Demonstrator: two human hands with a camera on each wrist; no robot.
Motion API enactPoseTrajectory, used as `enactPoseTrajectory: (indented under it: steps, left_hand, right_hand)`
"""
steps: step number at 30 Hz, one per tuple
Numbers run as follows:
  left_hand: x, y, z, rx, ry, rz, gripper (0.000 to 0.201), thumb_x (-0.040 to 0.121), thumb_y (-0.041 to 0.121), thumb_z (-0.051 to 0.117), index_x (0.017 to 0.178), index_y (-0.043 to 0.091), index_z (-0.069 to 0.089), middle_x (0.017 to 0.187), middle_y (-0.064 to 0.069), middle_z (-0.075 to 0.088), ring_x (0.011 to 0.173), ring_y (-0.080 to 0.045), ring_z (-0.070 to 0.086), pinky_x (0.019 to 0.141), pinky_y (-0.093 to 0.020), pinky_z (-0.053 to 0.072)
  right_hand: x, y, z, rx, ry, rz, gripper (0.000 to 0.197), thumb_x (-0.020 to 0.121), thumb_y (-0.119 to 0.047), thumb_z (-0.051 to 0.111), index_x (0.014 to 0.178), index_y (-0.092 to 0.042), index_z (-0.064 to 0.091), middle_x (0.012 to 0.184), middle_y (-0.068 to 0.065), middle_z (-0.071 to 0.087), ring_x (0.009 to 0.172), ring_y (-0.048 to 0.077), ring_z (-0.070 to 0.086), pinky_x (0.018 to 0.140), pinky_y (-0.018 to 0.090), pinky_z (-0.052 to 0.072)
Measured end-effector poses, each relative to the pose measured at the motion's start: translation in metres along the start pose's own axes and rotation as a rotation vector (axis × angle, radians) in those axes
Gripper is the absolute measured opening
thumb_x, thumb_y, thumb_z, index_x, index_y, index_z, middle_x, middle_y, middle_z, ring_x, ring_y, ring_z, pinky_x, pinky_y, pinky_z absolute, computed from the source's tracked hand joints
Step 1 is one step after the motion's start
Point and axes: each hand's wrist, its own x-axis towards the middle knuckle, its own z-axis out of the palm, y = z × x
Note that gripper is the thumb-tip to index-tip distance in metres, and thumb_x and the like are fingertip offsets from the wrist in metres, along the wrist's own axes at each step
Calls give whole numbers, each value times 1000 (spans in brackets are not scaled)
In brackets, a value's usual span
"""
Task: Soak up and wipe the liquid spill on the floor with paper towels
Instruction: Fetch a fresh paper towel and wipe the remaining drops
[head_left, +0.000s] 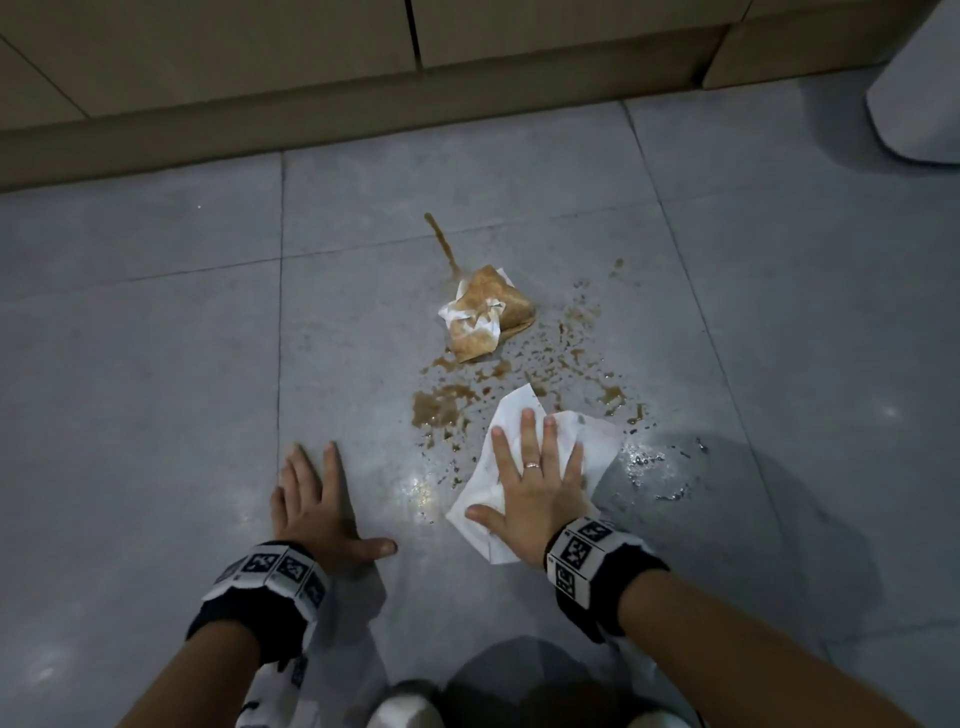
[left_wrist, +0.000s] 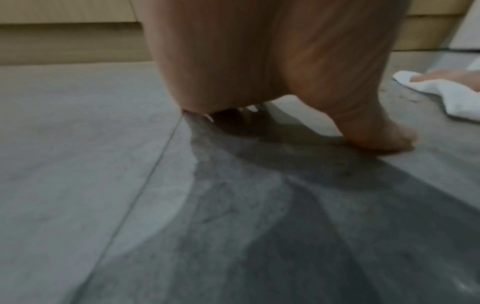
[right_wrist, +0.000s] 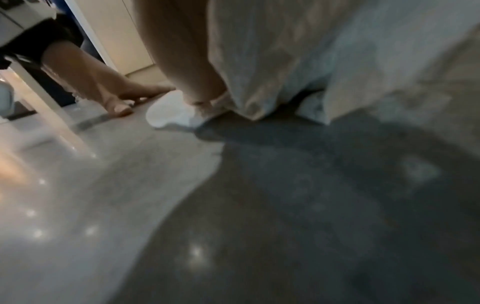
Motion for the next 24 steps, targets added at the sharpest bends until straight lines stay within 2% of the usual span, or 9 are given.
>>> enactPoseTrajectory:
  steps: [2,6,11,13,16,19,20,23,24]
  left_hand:
    - [0,1,-1,2,-42,-20,139,62,66,71,139,16,-34,144,-22,-39,137,-34,-31,115,-45,-7]
    - [2,6,-3,22,-49,-77,146,55,69,73,139,16,-36,143,-22,-40,137,-36,-30,116,-47,-5]
    - [1,2,1,-7,-38,-32,149,52,67,76,139,16,-34,143,-22,-41,136,-35,-33,114,-47,-8]
    - [2,1,-1,6,-42,-37,149,52,67,76,140,15,-33,143,-23,-40,136,-36,-32,115,-48,-7]
    - [1,4,-1,30,-66,-55,149,53,68,74,138,15,-36,141,-24,-41,136,-37,-32,115,-48,-5]
    - [2,4,-2,13,-45,-47,148,54,67,74,139,15,-35,143,-23,-40,137,-36,-31,115,-48,-5]
    - [-2,5,-3,11,-46,-43,147,54,67,74,140,15,-33,143,-23,-39,137,-36,-30,115,-48,-5]
    - [-3,7,-3,24,-12,-51,148,53,69,74,140,16,-33,144,-22,-38,138,-36,-29,116,-48,-4]
    - [-1,6,-3,20,-13,-51,148,53,69,74,140,16,-33,144,-22,-38,138,-36,-29,116,-48,-5]
  right_hand:
    - [0,-1,-1,8,-18,-22,82,75,-66,24,138,-14,32,145,22,38,131,40,29,102,58,18]
    - [-2,-3,2,20,67,-23,75,78,-59,23,137,-14,31,146,19,28,132,37,28,102,57,21]
    - [-5,-5,7,39,125,60,72,79,-53,25,135,-9,36,142,18,43,129,32,44,96,50,44]
    - [-6,-6,-1,13,57,52,73,79,-53,27,135,-8,41,140,19,46,127,33,48,99,50,42]
    - [-2,-3,-1,24,3,0,74,78,-53,26,135,-6,34,142,21,38,129,33,38,104,49,27]
    - [2,-4,-5,49,-61,7,74,80,-52,25,135,-4,34,142,23,43,129,36,44,104,50,35]
    - [-2,-6,-11,61,-49,-1,74,84,-51,25,139,-2,33,145,24,38,132,37,40,106,50,35]
    - [4,2,-37,211,-97,-26,64,101,-38,23,149,-3,-2,156,16,-15,145,29,-9,118,41,2]
    - [5,6,-52,369,-169,22,62,102,-35,23,149,-6,-7,155,12,-20,145,25,-15,118,37,-2]
